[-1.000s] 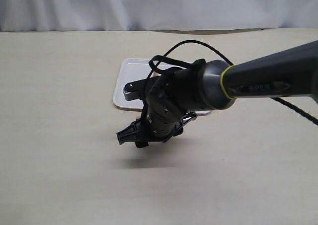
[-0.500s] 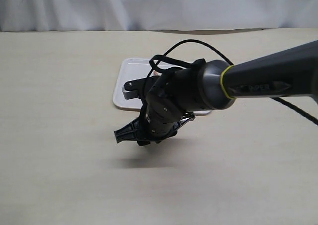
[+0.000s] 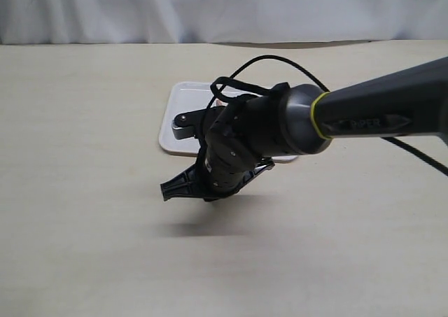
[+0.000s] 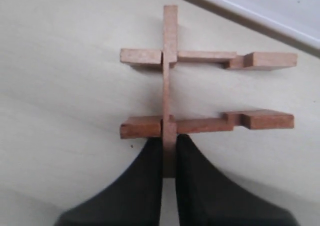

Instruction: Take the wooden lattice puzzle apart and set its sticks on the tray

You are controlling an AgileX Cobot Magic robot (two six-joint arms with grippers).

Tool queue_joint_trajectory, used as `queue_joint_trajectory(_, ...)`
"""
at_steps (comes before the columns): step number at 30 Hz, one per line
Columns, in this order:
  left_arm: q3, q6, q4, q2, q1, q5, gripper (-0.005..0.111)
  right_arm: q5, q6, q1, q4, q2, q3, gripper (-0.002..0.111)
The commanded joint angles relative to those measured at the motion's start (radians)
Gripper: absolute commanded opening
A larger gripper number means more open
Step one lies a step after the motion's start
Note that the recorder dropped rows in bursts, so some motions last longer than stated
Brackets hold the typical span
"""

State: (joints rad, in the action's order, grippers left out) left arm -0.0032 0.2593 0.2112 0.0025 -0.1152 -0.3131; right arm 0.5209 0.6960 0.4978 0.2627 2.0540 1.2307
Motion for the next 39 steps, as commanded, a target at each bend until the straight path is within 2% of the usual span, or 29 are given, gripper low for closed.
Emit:
queue_joint_trajectory(1,0.003,0.005,0.002,-0.002,0.01,0.009,0.0,0.018,-0.028,-0.007,0.009,-0.039,0.001,0.005)
queue_joint_trajectory(9,0.003,0.005,0.002,-0.002,0.01,0.009,0.0,0.014,-0.08,-0.008,0.032,-0.137,0.001,0.005)
queue_joint_trajectory(16,0.003,0.005,0.002,-0.002,0.01,0.009,0.0,0.011,0.0,-0.022,0.291,-0.165,0.016,0.005)
queue_joint_trajectory(30,0.003,0.005,0.002,-0.002,0.01,0.009,0.0,-0.005,0.029,-0.267,0.303,-0.09,0.06,0.005)
queue_joint_trajectory(33,0.003,0.005,0.002,-0.002,0.01,0.009,0.0,-0.04,0.029,-0.275,0.3,-0.041,0.06,0.015)
queue_joint_trajectory(39,0.003,0.005,0.002,-0.002,0.01,0.009,0.0,-0.109,0.021,-0.262,0.246,-0.01,0.06,0.057)
